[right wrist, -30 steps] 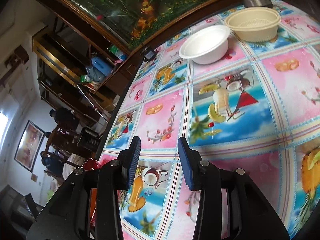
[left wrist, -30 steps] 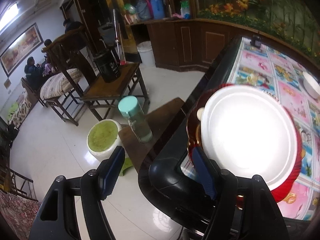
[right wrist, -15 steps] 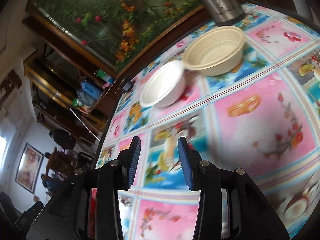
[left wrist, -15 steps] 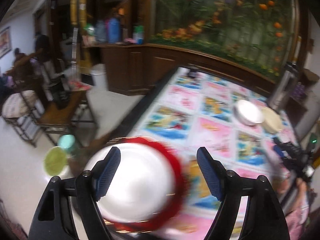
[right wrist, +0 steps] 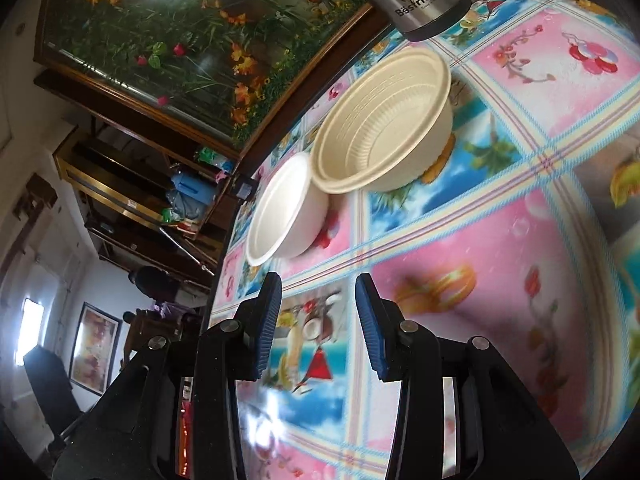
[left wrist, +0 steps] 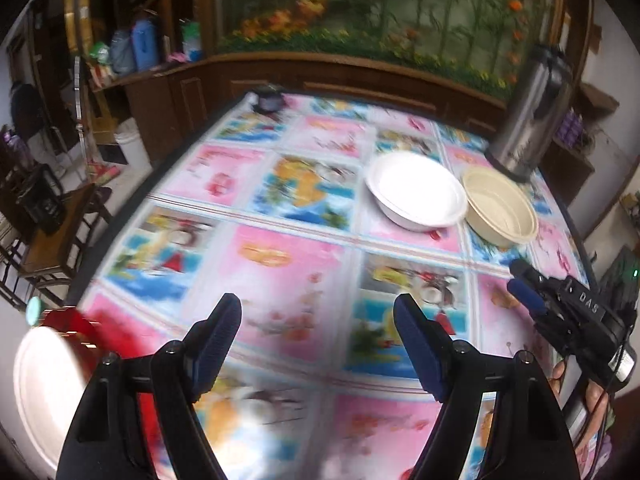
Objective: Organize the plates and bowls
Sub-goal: 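Move the left gripper back toward the tan ribbed bowl, then close the left gripper on the tan ribbed bowl rim, then lift the tan ribbed bowl off the table with the left gripper, then lower the tan bowl onto the red plate stack and open the left gripper, then move the left gripper to the white bowl and grasp its rim, then lift the white bowl off the table with the left gripper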
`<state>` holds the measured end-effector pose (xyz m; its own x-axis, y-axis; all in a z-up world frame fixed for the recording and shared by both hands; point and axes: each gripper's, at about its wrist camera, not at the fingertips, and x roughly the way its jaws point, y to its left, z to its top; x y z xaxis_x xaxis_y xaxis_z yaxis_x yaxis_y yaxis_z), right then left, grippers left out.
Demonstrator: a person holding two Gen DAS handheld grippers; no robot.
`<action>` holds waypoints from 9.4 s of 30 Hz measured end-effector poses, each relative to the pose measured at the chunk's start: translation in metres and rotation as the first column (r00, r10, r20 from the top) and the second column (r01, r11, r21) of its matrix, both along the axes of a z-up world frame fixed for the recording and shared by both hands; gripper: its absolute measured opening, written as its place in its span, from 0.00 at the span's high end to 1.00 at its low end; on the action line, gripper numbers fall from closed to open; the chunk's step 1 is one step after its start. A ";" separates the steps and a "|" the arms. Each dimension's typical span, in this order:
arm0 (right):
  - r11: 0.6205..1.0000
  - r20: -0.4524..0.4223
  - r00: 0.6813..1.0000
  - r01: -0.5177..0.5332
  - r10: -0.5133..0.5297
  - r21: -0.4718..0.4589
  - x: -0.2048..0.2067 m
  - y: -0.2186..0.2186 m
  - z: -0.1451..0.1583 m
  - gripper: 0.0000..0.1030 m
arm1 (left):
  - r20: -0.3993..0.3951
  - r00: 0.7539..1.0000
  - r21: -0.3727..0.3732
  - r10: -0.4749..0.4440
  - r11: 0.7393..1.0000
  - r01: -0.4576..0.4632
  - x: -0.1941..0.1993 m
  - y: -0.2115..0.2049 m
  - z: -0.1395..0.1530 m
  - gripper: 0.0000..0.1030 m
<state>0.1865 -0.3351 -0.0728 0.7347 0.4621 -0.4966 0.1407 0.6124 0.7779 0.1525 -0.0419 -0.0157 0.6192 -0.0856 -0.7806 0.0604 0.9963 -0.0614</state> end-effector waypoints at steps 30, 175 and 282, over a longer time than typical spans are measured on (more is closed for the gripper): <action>0.932 -0.031 0.974 0.222 -0.222 0.287 -0.014 -0.112 -0.017 0.63 | -0.223 0.973 -0.138 -0.049 0.990 0.019 0.115 -0.157 -0.033 0.24; 0.903 0.000 0.909 -0.415 0.417 -0.113 -0.078 0.321 0.091 0.89 | 0.224 0.938 -0.121 0.265 0.963 -0.243 -0.150 0.211 0.026 0.85; 0.995 -0.111 0.991 0.083 -0.076 0.062 -0.023 0.006 -0.011 0.53 | -0.274 0.955 -0.153 -0.112 0.986 0.072 0.077 -0.056 -0.056 0.87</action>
